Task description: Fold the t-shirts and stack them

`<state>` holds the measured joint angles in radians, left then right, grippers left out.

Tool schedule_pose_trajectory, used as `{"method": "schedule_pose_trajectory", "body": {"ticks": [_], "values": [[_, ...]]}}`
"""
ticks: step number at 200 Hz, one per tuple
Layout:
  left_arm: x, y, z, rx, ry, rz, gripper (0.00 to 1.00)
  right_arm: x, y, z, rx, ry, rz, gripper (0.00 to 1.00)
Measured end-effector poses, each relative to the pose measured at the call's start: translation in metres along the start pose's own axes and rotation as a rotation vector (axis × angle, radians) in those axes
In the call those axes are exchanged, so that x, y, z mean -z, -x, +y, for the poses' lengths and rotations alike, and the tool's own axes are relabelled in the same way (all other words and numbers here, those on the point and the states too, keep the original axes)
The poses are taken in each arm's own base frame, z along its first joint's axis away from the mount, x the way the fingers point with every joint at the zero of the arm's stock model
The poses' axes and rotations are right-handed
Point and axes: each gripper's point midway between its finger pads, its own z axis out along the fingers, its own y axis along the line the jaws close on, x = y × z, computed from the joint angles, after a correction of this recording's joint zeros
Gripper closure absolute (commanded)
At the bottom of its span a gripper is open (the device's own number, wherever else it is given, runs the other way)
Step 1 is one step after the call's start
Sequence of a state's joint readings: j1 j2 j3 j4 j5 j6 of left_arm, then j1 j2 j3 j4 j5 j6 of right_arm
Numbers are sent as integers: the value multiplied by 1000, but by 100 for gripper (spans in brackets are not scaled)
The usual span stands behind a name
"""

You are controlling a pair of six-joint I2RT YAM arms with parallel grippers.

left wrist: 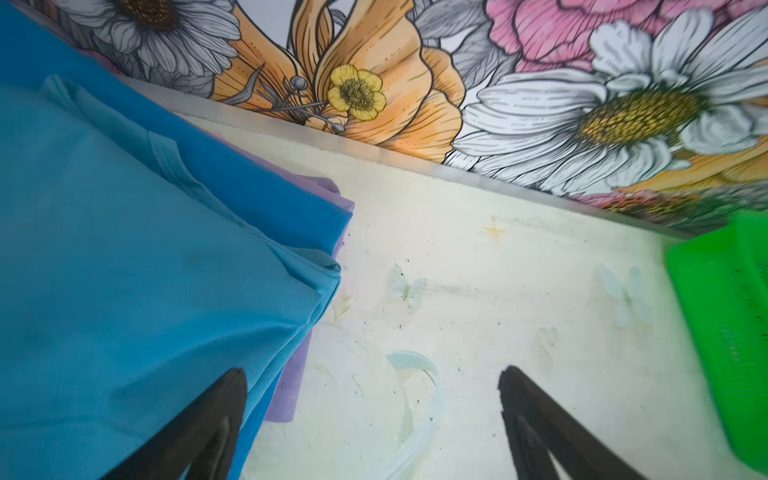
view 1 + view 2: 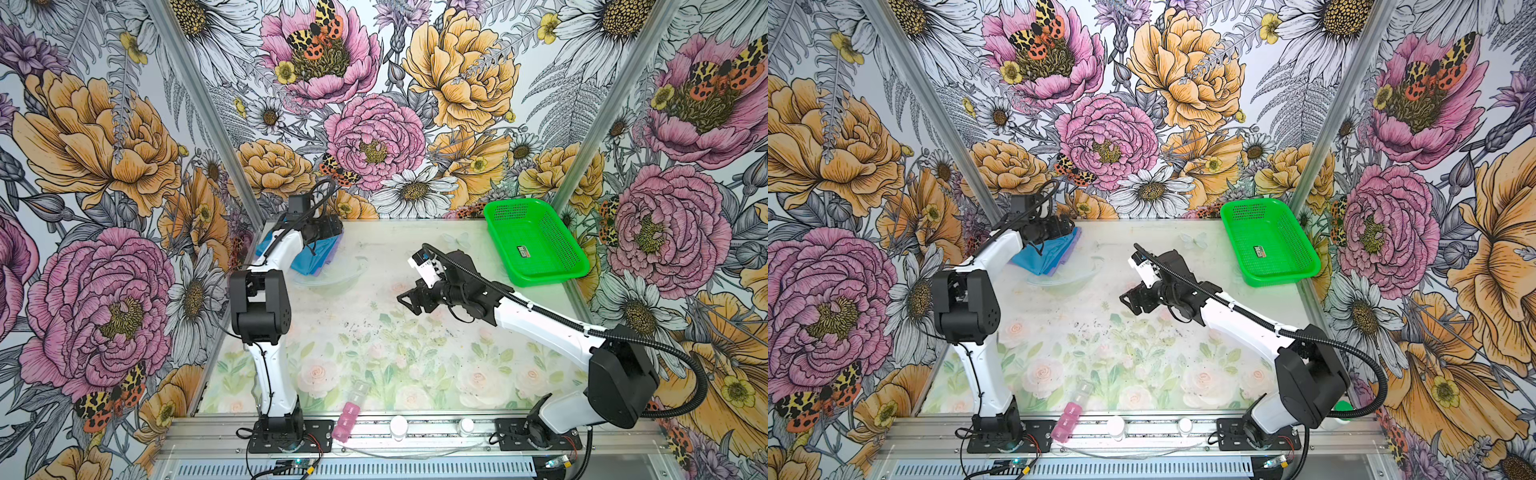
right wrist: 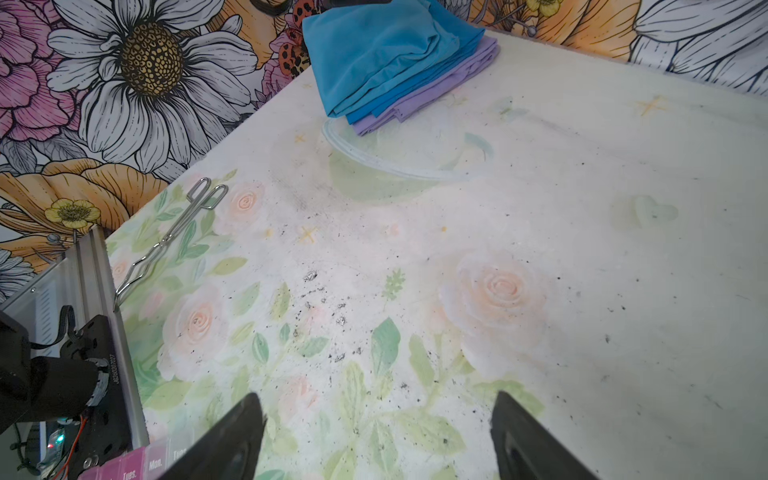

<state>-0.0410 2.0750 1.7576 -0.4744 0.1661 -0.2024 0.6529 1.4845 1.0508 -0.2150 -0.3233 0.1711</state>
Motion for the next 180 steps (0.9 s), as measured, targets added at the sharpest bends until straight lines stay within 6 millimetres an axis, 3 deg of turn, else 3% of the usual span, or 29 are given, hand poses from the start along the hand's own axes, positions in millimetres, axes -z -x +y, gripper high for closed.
{"method": "schedule_pose_trajectory", "body": {"ticks": [33,61,89,150,180], "values": [[-33,-16,-11,-224,226,35,9,5,-11,-6,-20,-23,9,13],[-55,-15,-11,-362,385,62,17,8,-17,-13,-38,-41,14,13],[-61,-20,2,-463,519,106,45,11,-15,-17,-47,-51,5,13],[-58,-23,20,-555,691,174,34,11,-15,-19,-51,-56,3,13],[-57,-25,25,-564,723,189,37,11,-15,-19,-51,-56,4,13]]}}
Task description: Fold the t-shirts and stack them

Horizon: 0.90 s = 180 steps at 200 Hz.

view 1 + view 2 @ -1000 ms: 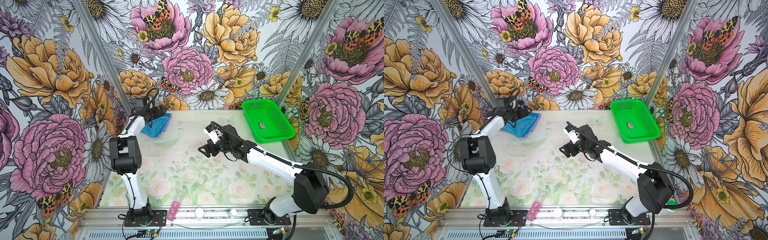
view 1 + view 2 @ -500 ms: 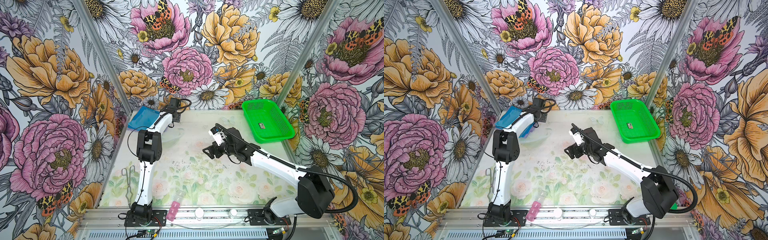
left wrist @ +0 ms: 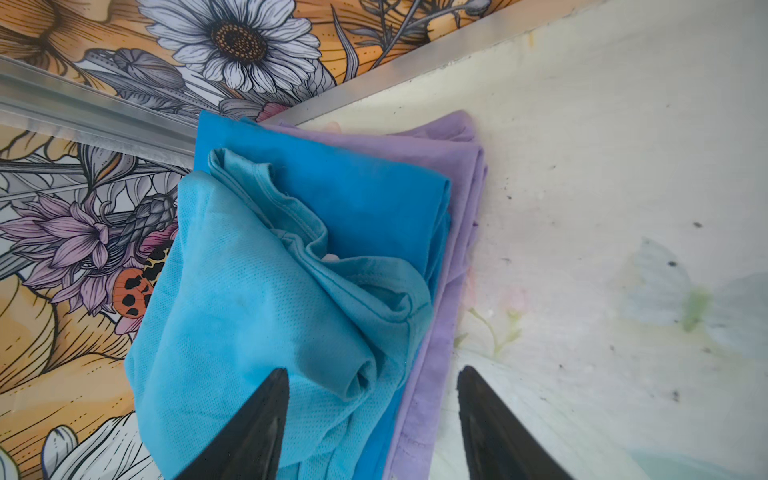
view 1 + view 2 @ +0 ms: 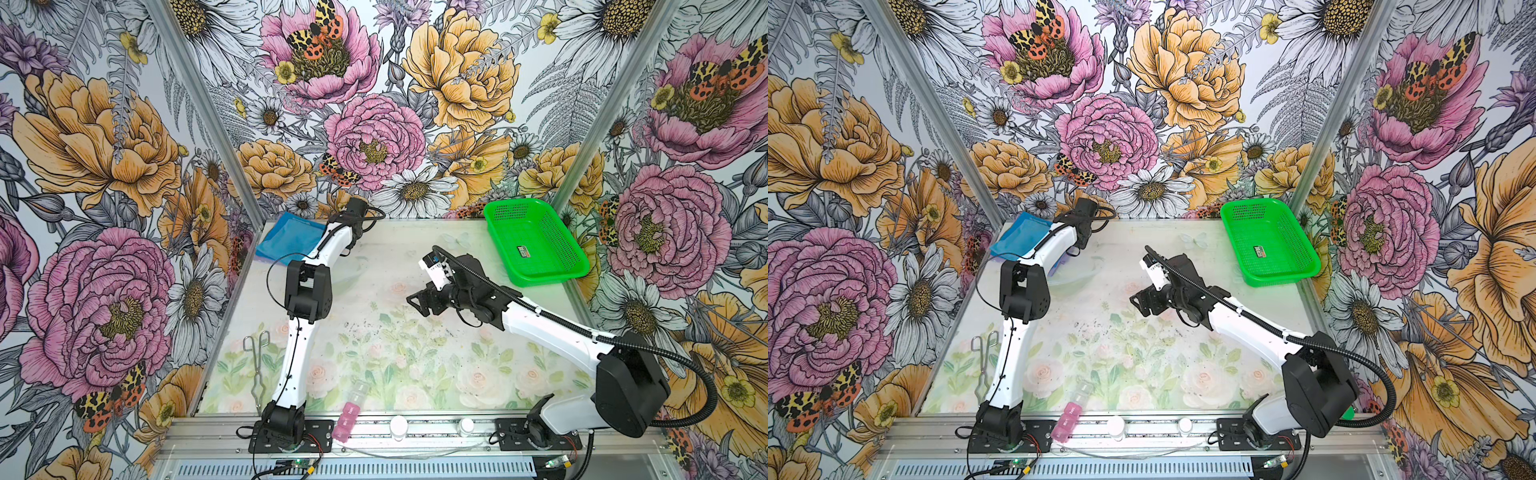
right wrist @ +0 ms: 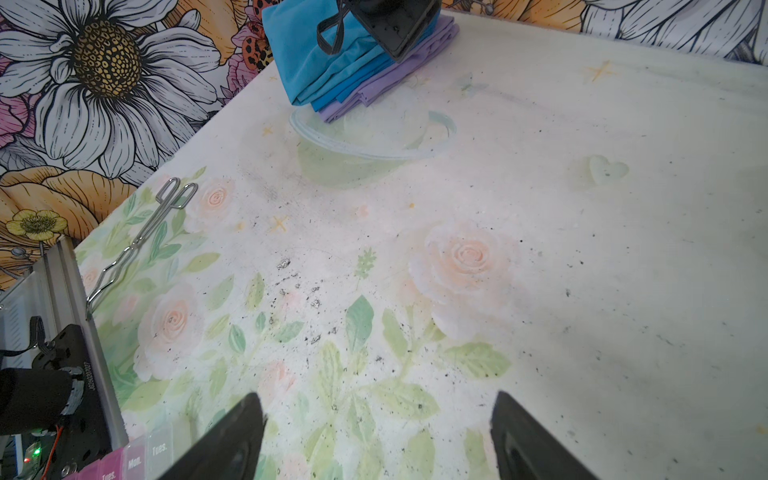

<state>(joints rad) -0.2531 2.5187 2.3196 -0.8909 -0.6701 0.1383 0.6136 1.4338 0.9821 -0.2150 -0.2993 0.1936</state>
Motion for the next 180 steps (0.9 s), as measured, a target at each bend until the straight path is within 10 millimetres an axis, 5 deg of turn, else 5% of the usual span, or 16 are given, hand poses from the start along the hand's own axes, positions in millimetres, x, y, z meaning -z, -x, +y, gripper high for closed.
{"method": "schedule_pose_trajectory", "body": {"ticks": [33,152,180], "values": [[-8,-1,-6,-4,3,9,57,0,-4,-2,-4,-3,7,13],[-18,6,-6,-5,34,0,100,2,-10,-6,-14,-12,13,13],[-15,13,2,2,39,-14,100,2,-9,-7,-19,-14,12,13]]}}
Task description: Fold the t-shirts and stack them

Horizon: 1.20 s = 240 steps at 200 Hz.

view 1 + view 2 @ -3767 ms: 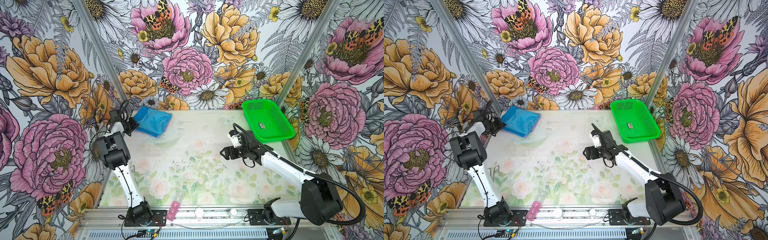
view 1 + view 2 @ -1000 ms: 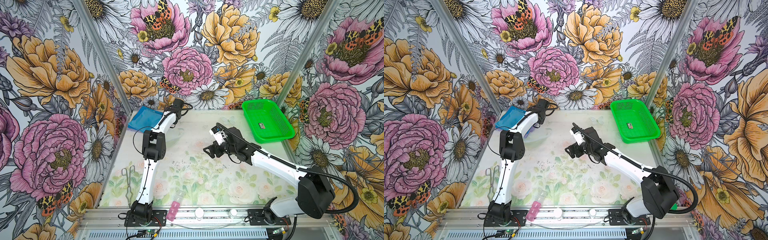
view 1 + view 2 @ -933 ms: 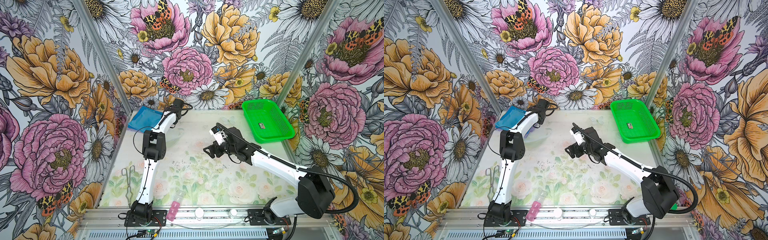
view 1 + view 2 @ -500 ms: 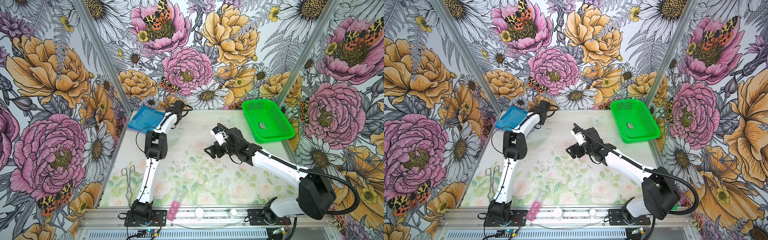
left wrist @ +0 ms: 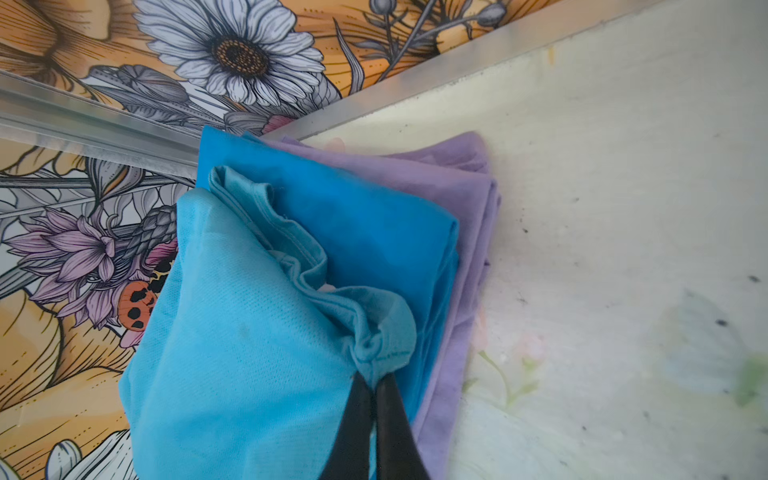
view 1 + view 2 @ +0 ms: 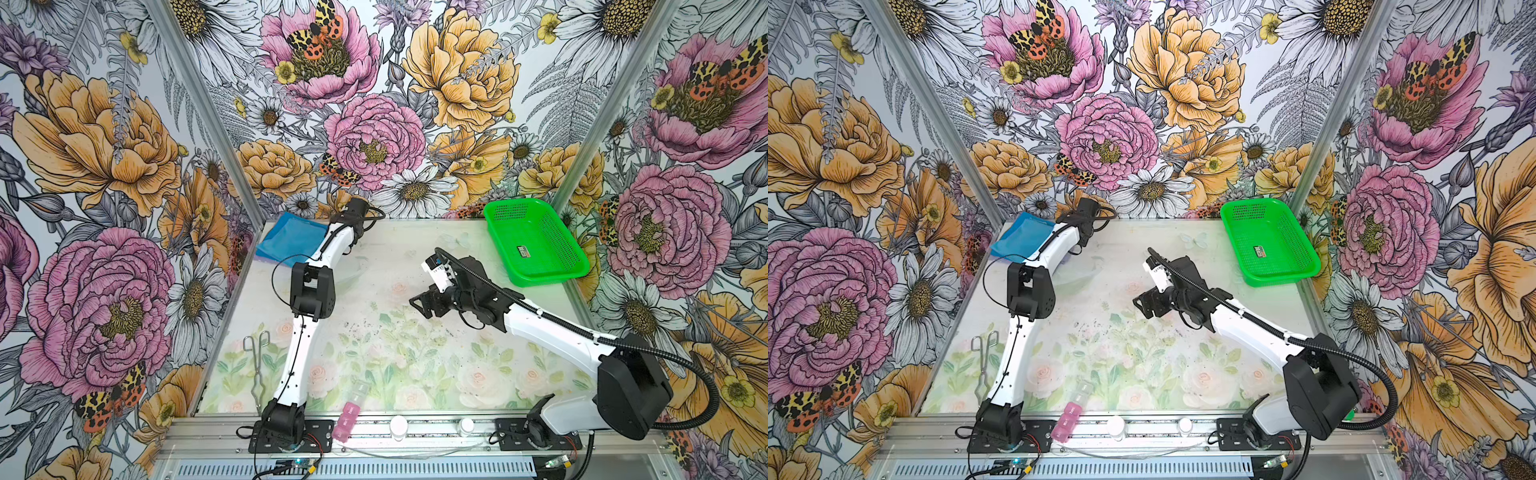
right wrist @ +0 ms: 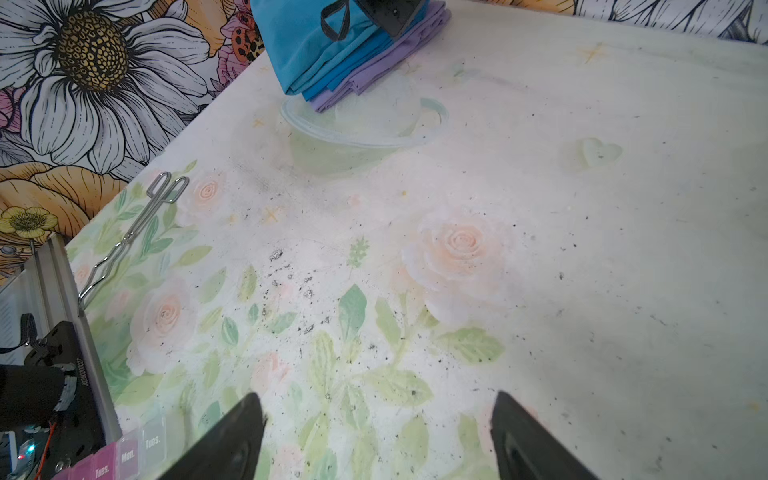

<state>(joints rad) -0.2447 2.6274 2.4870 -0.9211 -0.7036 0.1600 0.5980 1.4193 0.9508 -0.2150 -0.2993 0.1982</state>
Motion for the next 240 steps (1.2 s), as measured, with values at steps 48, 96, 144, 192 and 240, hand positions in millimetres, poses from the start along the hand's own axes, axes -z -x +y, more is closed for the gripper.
{"method": "schedule_pose_trajectory", "body": {"ticks": [48,96,144,192,240], "values": [[3,13,19,47,9,-30,100,0,0,0,-4,0,0,13],[6,31,38,107,-13,-77,100,0,0,0,-4,0,1,13],[-7,28,33,123,-67,-73,29,-1,-6,-1,-16,-2,13,13],[-4,23,27,200,-308,-64,1,-1,-7,0,-18,7,14,13],[37,27,135,493,-567,-172,1,-9,-5,21,23,64,29,13]]}}
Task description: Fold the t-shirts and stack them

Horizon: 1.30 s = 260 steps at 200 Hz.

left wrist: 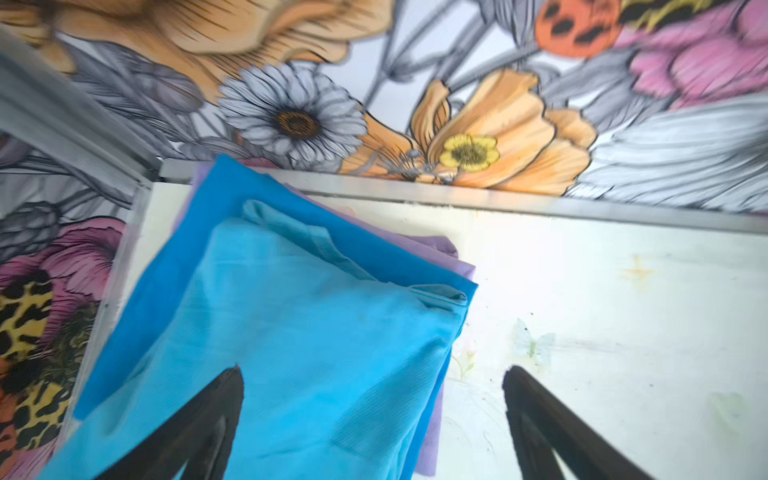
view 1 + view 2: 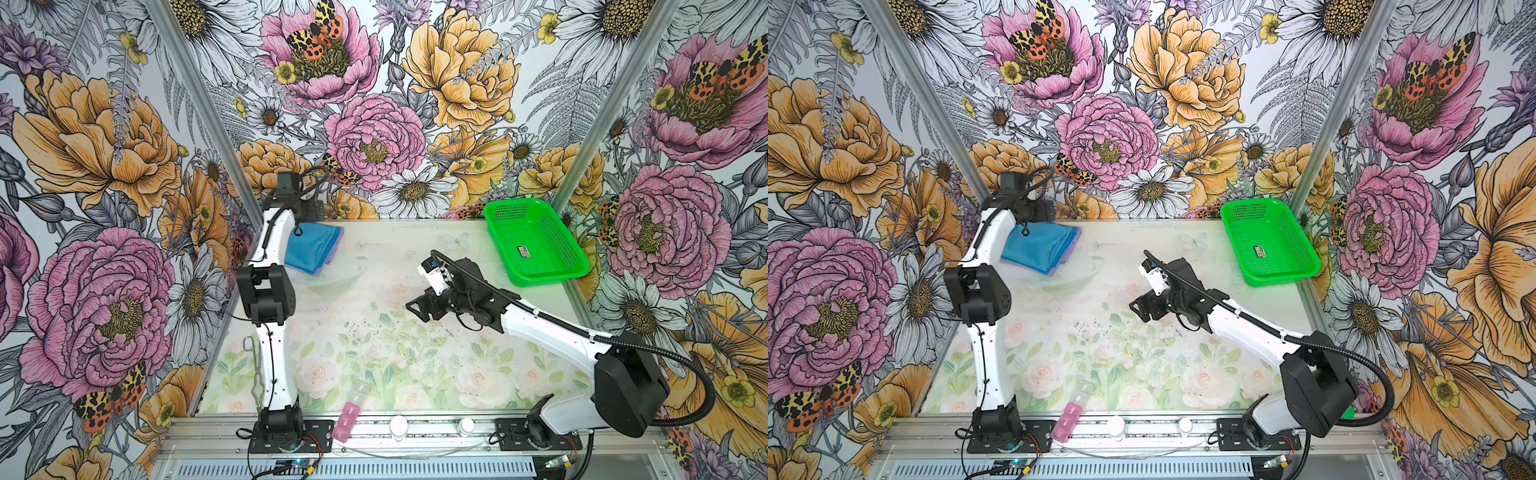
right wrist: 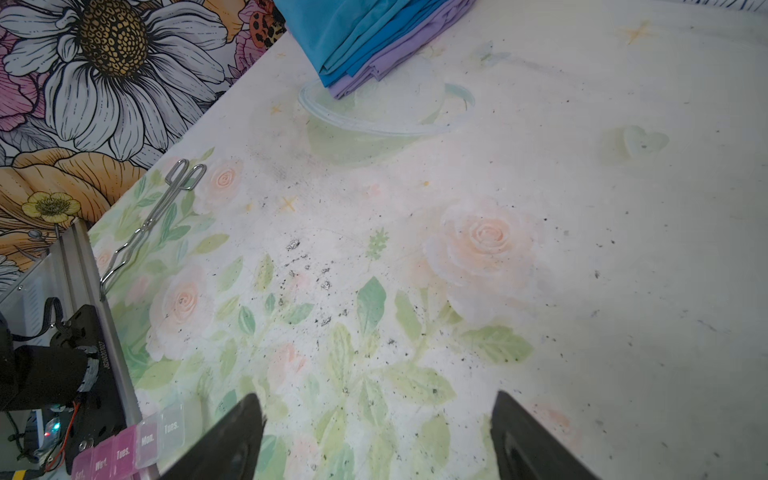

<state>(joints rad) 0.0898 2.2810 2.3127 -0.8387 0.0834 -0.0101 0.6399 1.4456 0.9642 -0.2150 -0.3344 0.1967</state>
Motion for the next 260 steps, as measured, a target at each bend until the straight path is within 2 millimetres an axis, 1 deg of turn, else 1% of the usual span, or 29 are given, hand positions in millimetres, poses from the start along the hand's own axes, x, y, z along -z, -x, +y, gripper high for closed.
{"method": "schedule_pose_trajectory", "body": {"ticks": [8,17,28,37,47,57,78,89,102,131,155,176,187,222,239,260], "values": [[17,9,14,37,-20,-36,1,-2,1,3,8,8,1,13],[31,15,25,71,-44,-66,1,-3,3,6,15,15,1,13],[40,17,32,106,-75,-88,1,-5,5,10,22,26,-1,13],[41,14,33,130,-107,-93,1,-5,6,11,25,29,-2,13],[36,7,31,157,-155,-87,1,-5,7,11,26,29,-5,13],[26,-5,30,192,-204,-76,1,-5,8,11,27,29,-7,13],[1,-42,25,266,-280,-7,1,-5,8,11,27,29,-8,13],[-11,-55,23,289,-305,18,1,-5,8,11,27,29,-7,13],[-22,-61,21,304,-329,23,1,-5,8,11,27,29,-8,13],[-45,-63,23,331,-346,0,1,-5,8,11,27,29,-8,13],[-67,-66,32,372,-356,-36,1,-5,8,11,27,29,-8,13],[-79,-72,44,415,-376,-64,1,-5,8,11,27,29,-7,13],[-81,-72,48,425,-387,-77,1,-5,8,11,26,28,-7,13],[-75,-61,55,425,-414,-124,1,-5,8,11,26,29,-7,13],[-69,-56,55,420,-431,-136,1,-5,8,11,26,29,-7,13],[-55,-40,54,409,-460,-178,1,-5,8,11,26,29,-7,13]]}}
